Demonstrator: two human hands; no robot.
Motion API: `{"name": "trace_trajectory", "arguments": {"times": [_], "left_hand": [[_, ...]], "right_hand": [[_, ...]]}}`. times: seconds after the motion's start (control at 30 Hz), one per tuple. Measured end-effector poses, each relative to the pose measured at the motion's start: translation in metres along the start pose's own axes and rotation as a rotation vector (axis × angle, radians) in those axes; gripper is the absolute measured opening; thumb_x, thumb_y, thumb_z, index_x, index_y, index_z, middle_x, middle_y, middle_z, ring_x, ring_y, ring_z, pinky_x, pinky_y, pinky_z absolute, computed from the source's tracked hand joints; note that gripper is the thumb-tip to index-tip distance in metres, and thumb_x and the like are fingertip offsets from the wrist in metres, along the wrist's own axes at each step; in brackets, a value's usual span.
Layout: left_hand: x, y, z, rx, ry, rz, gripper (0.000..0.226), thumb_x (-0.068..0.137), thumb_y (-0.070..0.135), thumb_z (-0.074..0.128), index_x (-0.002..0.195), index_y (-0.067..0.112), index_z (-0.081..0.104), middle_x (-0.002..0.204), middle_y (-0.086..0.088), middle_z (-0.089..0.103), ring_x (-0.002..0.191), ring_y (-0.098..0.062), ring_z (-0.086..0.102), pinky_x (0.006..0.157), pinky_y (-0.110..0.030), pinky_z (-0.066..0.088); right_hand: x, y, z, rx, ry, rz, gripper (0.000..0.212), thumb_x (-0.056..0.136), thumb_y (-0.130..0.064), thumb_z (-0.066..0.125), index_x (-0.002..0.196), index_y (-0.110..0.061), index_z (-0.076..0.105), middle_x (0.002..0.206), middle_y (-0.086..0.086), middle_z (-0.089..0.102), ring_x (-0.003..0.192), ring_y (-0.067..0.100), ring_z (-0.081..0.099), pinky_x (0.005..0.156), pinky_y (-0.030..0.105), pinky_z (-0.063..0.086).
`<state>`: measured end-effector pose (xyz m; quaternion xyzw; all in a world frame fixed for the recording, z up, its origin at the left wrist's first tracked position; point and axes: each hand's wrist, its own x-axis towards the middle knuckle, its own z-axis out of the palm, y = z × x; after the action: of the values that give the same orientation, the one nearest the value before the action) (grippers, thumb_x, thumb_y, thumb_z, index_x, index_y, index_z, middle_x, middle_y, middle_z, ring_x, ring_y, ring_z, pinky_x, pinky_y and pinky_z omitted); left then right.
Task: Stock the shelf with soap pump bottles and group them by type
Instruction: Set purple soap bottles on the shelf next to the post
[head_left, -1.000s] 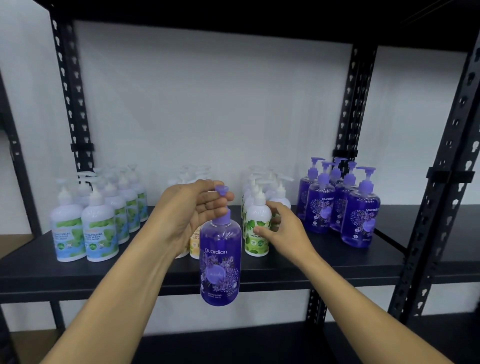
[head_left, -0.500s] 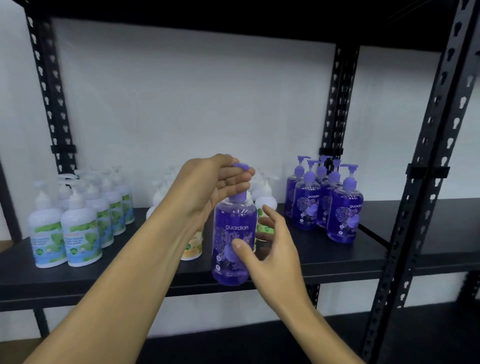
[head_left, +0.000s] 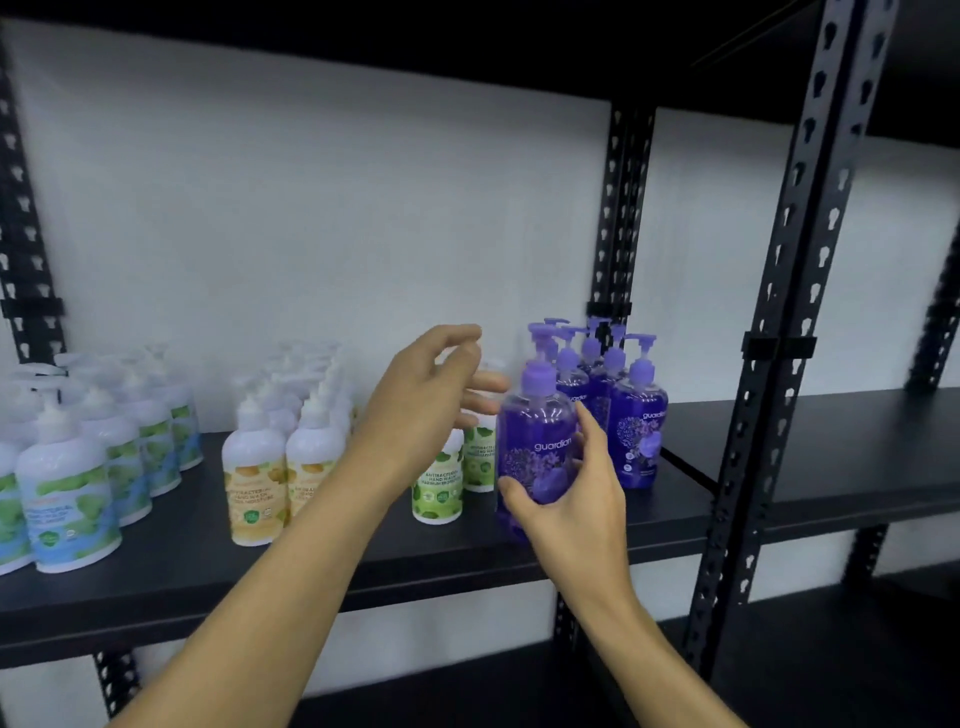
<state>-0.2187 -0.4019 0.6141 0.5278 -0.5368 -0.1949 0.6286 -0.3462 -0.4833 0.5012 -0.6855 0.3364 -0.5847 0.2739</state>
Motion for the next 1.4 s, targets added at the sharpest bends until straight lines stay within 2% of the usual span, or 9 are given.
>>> {"name": "trace_trajectory", "arguments": {"times": [0.07,0.17,0.37,0.57,0.77,0.83,0.9,1.0,1.4], "left_hand": [[-0.011,-0.037,-0.007,0.278,0.090,0.101,0.026,0.099,0.029,0.044,0.118,0.038,0.058,0.091,0.007,0.075,0.085,-0.010,0.069,0.080,-0.036,0.055],[-0.035,-0.094,-0.015,0.592,0.123,0.120,0.025,0.096,0.034,0.047,0.118,0.040,0.056,0.105,0.016,0.066,0.098,-0.007,0.063,0.084,-0.037,0.053],[-0.062,-0.141,0.000,0.885,0.171,0.064,0.046,0.095,0.036,0.050,0.137,0.018,0.046,0.130,0.003,0.051,0.116,-0.014,0.049,0.092,-0.029,0.045],[-0.066,-0.170,-0.001,1.170,0.097,0.035,0.063,0.093,0.048,0.031,0.126,0.005,0.062,0.123,-0.010,0.065,0.115,-0.026,0.060,0.099,-0.042,0.048],[-0.067,-0.177,0.002,1.230,0.126,-0.011,0.066,0.093,0.048,0.029,0.122,0.003,0.067,0.126,-0.014,0.065,0.121,-0.033,0.057,0.103,-0.047,0.043],[-0.066,-0.179,0.004,1.238,0.122,-0.023,0.067,0.093,0.048,0.028,0.122,0.000,0.066,0.125,-0.017,0.066,0.120,-0.033,0.059,0.103,-0.047,0.044],[-0.065,-0.180,0.007,1.239,0.130,-0.041,0.068,0.093,0.047,0.028,0.122,-0.002,0.066,0.125,-0.019,0.065,0.120,-0.034,0.059,0.104,-0.048,0.043],[-0.065,-0.179,0.011,1.225,0.162,-0.058,0.069,0.094,0.046,0.028,0.122,-0.004,0.065,0.125,-0.020,0.065,0.122,-0.034,0.058,0.106,-0.049,0.041],[-0.066,-0.183,0.011,1.242,0.193,-0.018,0.067,0.093,0.045,0.028,0.124,-0.003,0.064,0.126,-0.019,0.065,0.123,-0.033,0.058,0.106,-0.048,0.041]], "right_hand": [[0.014,0.009,-0.010,-0.029,0.033,-0.005,0.100,0.070,-0.028,0.086,0.149,-0.040,0.028,0.139,-0.014,0.052,0.124,0.006,0.054,0.103,0.034,0.050],[0.036,0.023,-0.021,-0.058,0.061,0.013,0.100,0.070,-0.031,0.086,0.150,-0.037,0.027,0.139,-0.010,0.053,0.124,0.010,0.055,0.103,0.039,0.051],[0.063,0.047,-0.016,-0.105,0.025,0.040,0.100,0.072,-0.026,0.086,0.151,-0.032,0.025,0.137,-0.008,0.054,0.119,0.011,0.057,0.099,0.035,0.053],[0.073,0.063,-0.004,-0.123,0.012,0.055,0.097,0.076,-0.022,0.084,0.151,-0.032,0.023,0.130,-0.008,0.055,0.114,0.010,0.059,0.094,0.029,0.053],[0.074,0.082,0.004,-0.151,0.024,0.076,0.097,0.078,-0.023,0.084,0.153,-0.030,0.022,0.147,-0.005,0.046,0.130,0.014,0.049,0.107,0.037,0.048],[0.073,0.084,0.003,-0.164,0.046,0.069,0.096,0.080,-0.024,0.082,0.154,-0.027,0.022,0.150,-0.004,0.040,0.135,0.014,0.043,0.111,0.032,0.041],[0.071,0.084,0.004,-0.227,0.067,0.053,0.095,0.082,-0.028,0.081,0.155,-0.024,0.021,0.149,-0.002,0.035,0.137,0.016,0.039,0.107,0.027,0.039],[0.063,0.085,0.006,-0.361,0.107,0.037,0.096,0.083,-0.034,0.079,0.156,-0.024,0.019,0.150,-0.001,0.033,0.137,0.020,0.036,0.103,0.039,0.045],[0.063,0.098,0.015,-0.383,0.220,0.062,0.082,0.085,-0.024,0.077,0.151,-0.020,0.028,0.148,0.001,0.040,0.139,0.020,0.035,0.105,0.038,0.043]]}}
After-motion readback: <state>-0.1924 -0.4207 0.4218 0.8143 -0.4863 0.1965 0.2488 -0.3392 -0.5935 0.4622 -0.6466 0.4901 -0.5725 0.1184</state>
